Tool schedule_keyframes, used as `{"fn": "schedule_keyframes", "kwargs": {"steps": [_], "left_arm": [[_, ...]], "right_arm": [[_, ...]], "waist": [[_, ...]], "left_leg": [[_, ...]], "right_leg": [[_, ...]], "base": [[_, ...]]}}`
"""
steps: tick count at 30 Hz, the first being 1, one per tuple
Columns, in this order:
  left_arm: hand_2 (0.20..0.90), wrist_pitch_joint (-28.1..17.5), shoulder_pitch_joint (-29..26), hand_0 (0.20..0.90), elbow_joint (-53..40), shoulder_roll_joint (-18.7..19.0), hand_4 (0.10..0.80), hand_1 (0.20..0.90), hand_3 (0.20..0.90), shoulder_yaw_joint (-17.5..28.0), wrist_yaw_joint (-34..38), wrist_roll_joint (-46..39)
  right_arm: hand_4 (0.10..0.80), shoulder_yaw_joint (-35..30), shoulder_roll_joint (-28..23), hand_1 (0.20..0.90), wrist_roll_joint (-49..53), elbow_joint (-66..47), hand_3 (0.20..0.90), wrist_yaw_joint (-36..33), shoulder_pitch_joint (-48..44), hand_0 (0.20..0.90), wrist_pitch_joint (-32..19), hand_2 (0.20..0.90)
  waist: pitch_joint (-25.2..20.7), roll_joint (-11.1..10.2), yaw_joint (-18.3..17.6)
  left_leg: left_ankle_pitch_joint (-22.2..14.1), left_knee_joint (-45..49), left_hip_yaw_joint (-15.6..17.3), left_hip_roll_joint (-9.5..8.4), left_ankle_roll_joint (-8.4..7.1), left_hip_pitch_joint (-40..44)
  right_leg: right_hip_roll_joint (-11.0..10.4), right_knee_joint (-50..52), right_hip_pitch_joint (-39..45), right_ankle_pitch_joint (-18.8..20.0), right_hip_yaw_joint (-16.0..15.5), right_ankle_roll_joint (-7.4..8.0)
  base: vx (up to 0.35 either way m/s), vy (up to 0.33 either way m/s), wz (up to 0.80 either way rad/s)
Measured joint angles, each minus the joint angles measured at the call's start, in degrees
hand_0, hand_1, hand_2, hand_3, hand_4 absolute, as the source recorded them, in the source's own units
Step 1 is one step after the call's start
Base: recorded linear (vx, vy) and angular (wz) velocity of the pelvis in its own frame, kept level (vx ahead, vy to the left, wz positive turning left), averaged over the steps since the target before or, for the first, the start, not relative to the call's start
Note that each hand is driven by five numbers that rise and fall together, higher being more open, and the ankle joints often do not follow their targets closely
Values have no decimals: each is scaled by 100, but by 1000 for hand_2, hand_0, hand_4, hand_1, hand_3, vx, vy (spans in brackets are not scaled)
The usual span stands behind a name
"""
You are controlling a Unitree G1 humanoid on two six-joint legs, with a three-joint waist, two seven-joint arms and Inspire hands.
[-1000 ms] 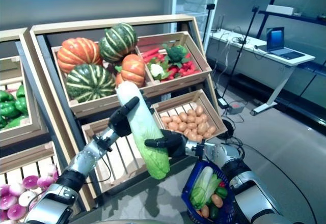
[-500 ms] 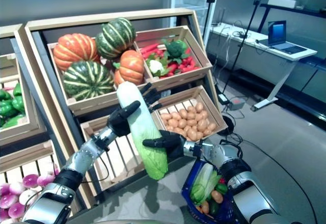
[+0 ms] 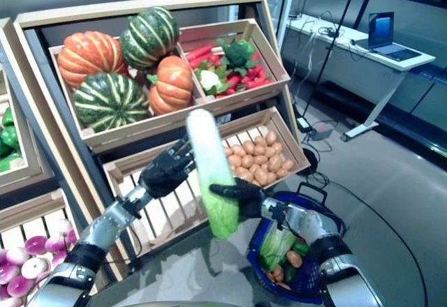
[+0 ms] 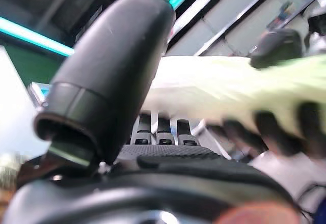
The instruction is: Put vegetables into the basket
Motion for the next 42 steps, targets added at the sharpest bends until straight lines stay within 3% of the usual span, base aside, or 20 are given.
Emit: {"fn": "schedule_keyframes", "kwargs": {"steps": [7, 16, 22, 25, 28, 30, 33, 34, 35, 42], "left_arm": [[900, -25, 602, 900, 1041, 378, 800, 900, 900, 486, 40, 232], [900, -101, 759, 900, 1103, 385, 800, 900, 900, 661, 38, 231], [900, -499, 755, 900, 973, 322, 800, 900, 900, 623, 393, 288], [900, -762, 469, 900, 823, 360, 800, 900, 900, 259, 544, 264], [900, -914, -296, 900, 716, 382, 800, 900, 900, -340, 634, 261], [900, -946, -758, 900, 674, 375, 800, 900, 900, -650, 667, 149], [900, -949, -958, 900, 597, 371, 800, 900, 900, -737, 672, -19], [900, -953, -1025, 900, 567, 376, 800, 900, 900, -715, 685, -131], [900, -993, -1038, 900, 529, 385, 800, 900, 900, -700, 697, -249], [900, -1070, -1052, 900, 346, 376, 800, 900, 900, -781, 808, -469]], "right_arm": [[400, -862, -296, 300, 192, 426, 300, -317, 318, 300, -464, 300], [400, -1187, -376, 300, 101, 1225, 300, -571, 484, 300, -786, 300], [400, -1413, -380, 300, -814, 2029, 300, -1786, 494, 300, -1666, 300], [400, -1437, -337, 300, -1081, 2522, 300, -2483, 318, 300, -2165, 300], [400, -1396, -451, 300, -1459, 3246, 300, -3448, -622, 300, -2394, 300], [400, -1349, -566, 300, -1462, 3290, 300, -3768, -1211, 300, -2460, 300], [400, -1339, -635, 300, -1461, 3319, 300, -3835, -1643, 300, -2562, 300], [400, -1339, -676, 300, -1462, 3319, 300, -3885, -1706, 300, -2581, 300], [400, -1337, -707, 300, -1459, 3319, 300, -3916, -1741, 300, -2595, 300], [400, -1300, -810, 300, -1407, 3442, 300, -3976, -2224, 300, -2728, 300]], "waist": [[26, -24, -56], [35, -39, -34], [173, -52, 66], [521, -97, 156], [1245, -46, 243], [1824, 99, 228], [2102, 202, 214], [2205, 161, 232], [2265, 155, 220], [2590, 251, 212]], "left_leg": [[-29, -35, 163, 6, 20, 21], [-24, -35, 178, 4, 11, 11], [-25, 5, 274, -3, -13, 46], [-168, 579, 207, 50, 4, -560], [-303, 1435, 10, 61, 96, -1568], [-714, 2539, -87, 144, 207, -2303], [-1185, 3563, -205, 266, 331, -3057], [-1317, 3968, -209, 263, 344, -3280], [-1409, 4286, -227, 253, 336, -3493], [-1957, 5798, -529, 262, 373, -4557]], "right_leg": [[3, -16, -61, 0, 56, 1], [6, -15, -79, 3, 81, 1], [11, 29, -110, 12, 165, 8], [-37, 465, -637, -32, 117, -61], [-167, 1062, -1509, -8, 106, -151], [-332, 1830, -2096, -196, 15, -258], [-612, 2850, -2790, -518, -83, -275], [-822, 3648, -3108, -920, -93, -329], [-948, 4043, -3329, -1172, -93, -285], [-1297, 5630, -4403, -1783, 214, -307]], "base": [[-5, -14, -8], [13, -20, -1], [-96, -72, -7], [-499, -124, 1], [-347, -19, 7], [-278, 12, -3], [-171, 12, -4], [-131, 6, 29], [-115, 7, 32], [-65, 13, 10]]}}
